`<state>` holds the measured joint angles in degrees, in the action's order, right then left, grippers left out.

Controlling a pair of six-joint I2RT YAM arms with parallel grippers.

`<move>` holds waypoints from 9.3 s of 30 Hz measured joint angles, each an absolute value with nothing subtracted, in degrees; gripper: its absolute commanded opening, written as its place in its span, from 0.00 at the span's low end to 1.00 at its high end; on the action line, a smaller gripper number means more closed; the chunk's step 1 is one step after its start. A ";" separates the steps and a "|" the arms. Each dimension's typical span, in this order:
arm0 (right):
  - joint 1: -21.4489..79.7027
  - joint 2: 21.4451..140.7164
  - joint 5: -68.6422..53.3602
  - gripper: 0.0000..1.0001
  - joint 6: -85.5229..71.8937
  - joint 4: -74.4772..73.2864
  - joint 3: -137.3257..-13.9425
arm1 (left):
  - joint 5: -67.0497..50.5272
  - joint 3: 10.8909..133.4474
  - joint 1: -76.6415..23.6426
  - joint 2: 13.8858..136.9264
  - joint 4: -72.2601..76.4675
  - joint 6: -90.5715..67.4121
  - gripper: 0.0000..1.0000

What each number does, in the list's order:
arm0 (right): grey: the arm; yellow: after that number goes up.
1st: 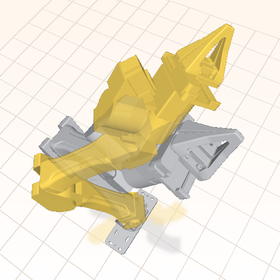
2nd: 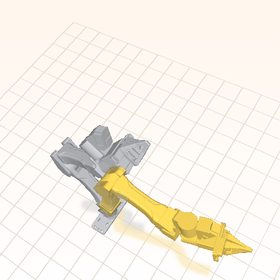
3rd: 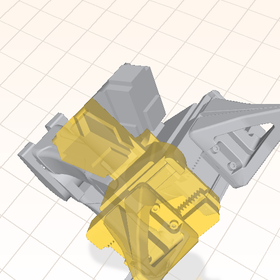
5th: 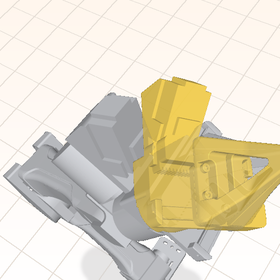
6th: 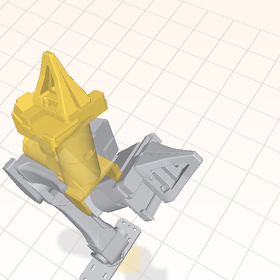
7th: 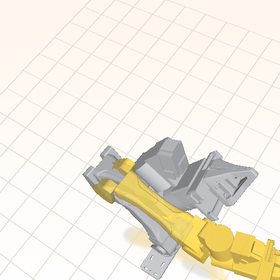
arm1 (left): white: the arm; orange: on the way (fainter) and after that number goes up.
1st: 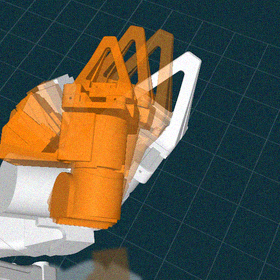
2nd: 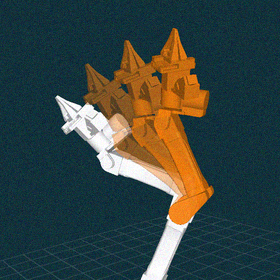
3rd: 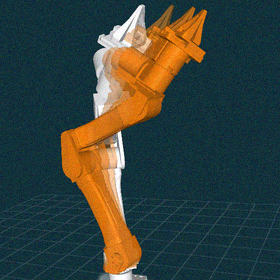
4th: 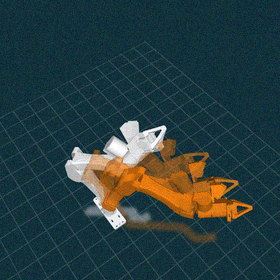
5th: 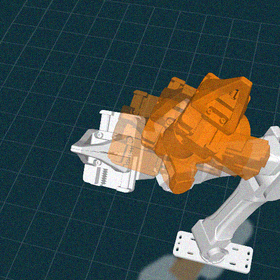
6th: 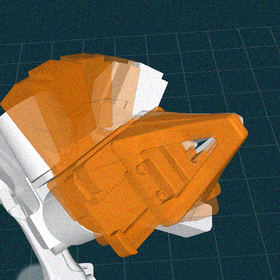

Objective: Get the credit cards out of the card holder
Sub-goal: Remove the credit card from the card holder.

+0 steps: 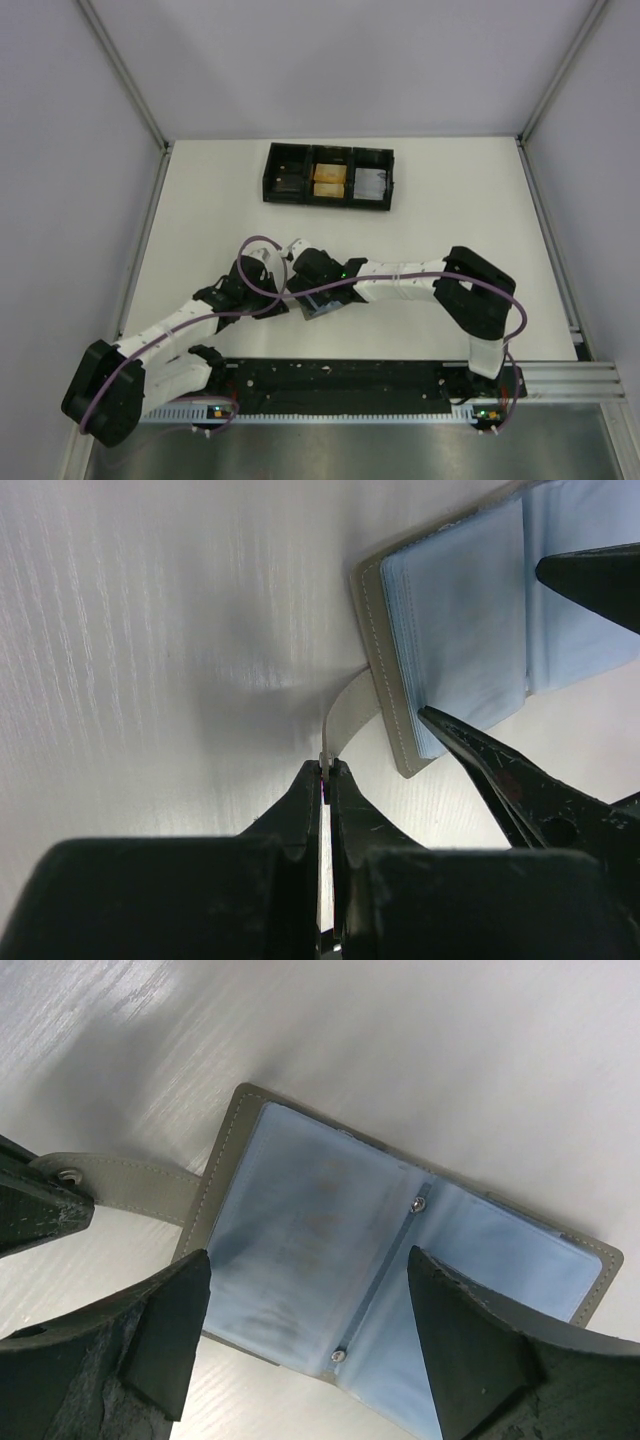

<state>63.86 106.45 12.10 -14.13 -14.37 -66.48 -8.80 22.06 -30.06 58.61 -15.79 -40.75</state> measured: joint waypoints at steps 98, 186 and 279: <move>50.35 86.24 8.21 0.36 -14.90 -13.87 -55.13 | -16.84 35.94 -32.99 79.33 -1.96 -43.44 0.00; 33.74 109.58 -42.17 0.12 -47.70 39.51 -38.04 | -13.39 31.05 -33.06 82.21 4.34 -44.25 0.00; 32.82 111.04 -46.37 0.00 -44.82 33.87 -42.35 | -9.26 30.52 -34.89 77.54 -4.03 -43.38 0.09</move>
<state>32.82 111.04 -46.37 -44.82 33.87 -42.35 -9.26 30.52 -34.89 77.54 -4.03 -43.38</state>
